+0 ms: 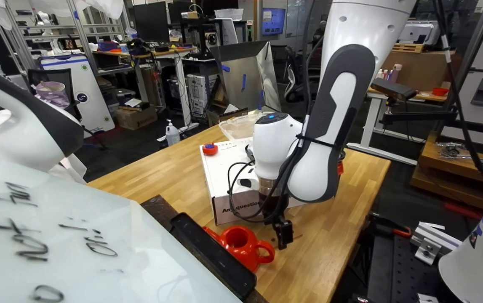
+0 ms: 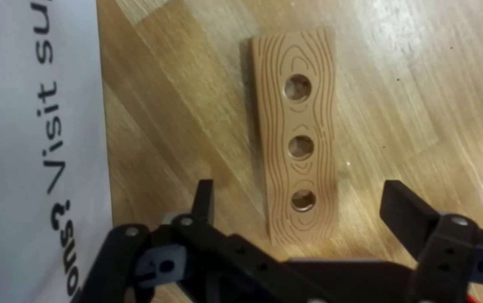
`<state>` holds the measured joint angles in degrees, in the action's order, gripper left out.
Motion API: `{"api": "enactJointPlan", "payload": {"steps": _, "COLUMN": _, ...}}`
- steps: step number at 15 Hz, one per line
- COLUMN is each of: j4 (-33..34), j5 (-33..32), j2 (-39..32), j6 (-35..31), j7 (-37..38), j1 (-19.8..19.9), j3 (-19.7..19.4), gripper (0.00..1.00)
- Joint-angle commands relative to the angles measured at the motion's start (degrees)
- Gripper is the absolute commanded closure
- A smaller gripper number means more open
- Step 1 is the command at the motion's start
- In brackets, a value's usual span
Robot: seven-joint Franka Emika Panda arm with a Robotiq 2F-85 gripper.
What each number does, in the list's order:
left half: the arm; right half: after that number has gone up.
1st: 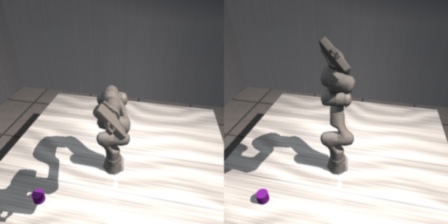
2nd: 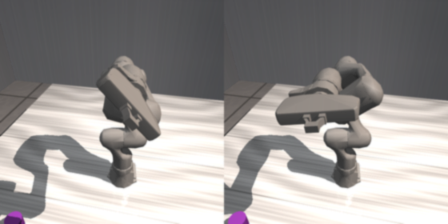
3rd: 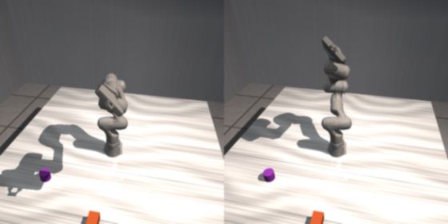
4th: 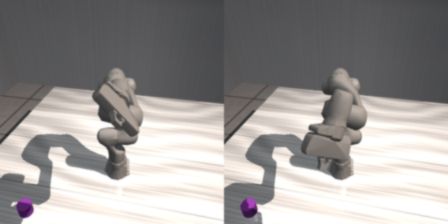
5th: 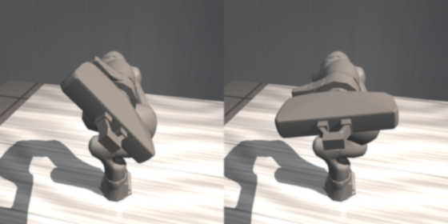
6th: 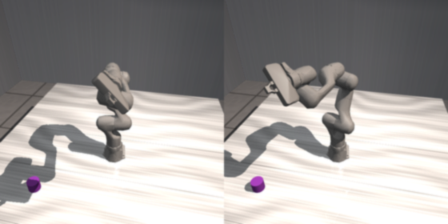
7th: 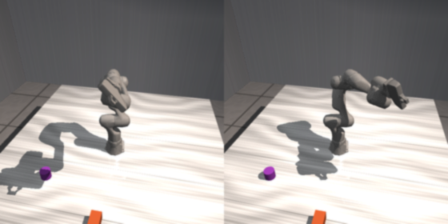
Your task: Pick the wooden object on the table, put it on the case cover, take the container out of the case and put it on the box then place the dumbbell at the edge of the box
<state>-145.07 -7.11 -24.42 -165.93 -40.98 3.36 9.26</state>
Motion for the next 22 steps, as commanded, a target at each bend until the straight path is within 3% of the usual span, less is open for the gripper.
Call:
{"api": "enactJointPlan", "payload": {"steps": 1, "j4": -1.0, "j5": -0.4, "j2": -0.4, "j6": -1.3, "j7": -2.0, "j1": 3.6, "j3": 3.4, "gripper": 0.00}}
{"api": "enactJointPlan", "payload": {"steps": 6, "j4": 0.1, "j5": -2.2, "j2": -2.2, "j6": -0.7, "j7": -0.7, "j1": 2.1, "j3": 1.4, "gripper": 0.00}}
{"api": "enactJointPlan", "payload": {"steps": 12, "j4": 1.0, "j5": -2.9, "j2": -3.3, "j6": 0.1, "j7": -0.2, "j1": 1.8, "j3": 1.6, "gripper": 0.00}}
{"api": "enactJointPlan", "payload": {"steps": 14, "j4": 1.2, "j5": -2.8, "j2": -3.4, "j6": 0.4, "j7": -0.2, "j1": 1.9, "j3": 1.8, "gripper": 0.26}}
{"api": "enactJointPlan", "payload": {"steps": 21, "j4": 1.9, "j5": -2.3, "j2": -3.6, "j6": 0.8, "j7": 0.6, "j1": 2.4, "j3": 2.2, "gripper": 0.75}}
{"api": "enactJointPlan", "payload": {"steps": 22, "j4": 2.0, "j5": -2.3, "j2": -3.6, "j6": 0.8, "j7": 0.7, "j1": 2.4, "j3": 2.2, "gripper": 0.75}}
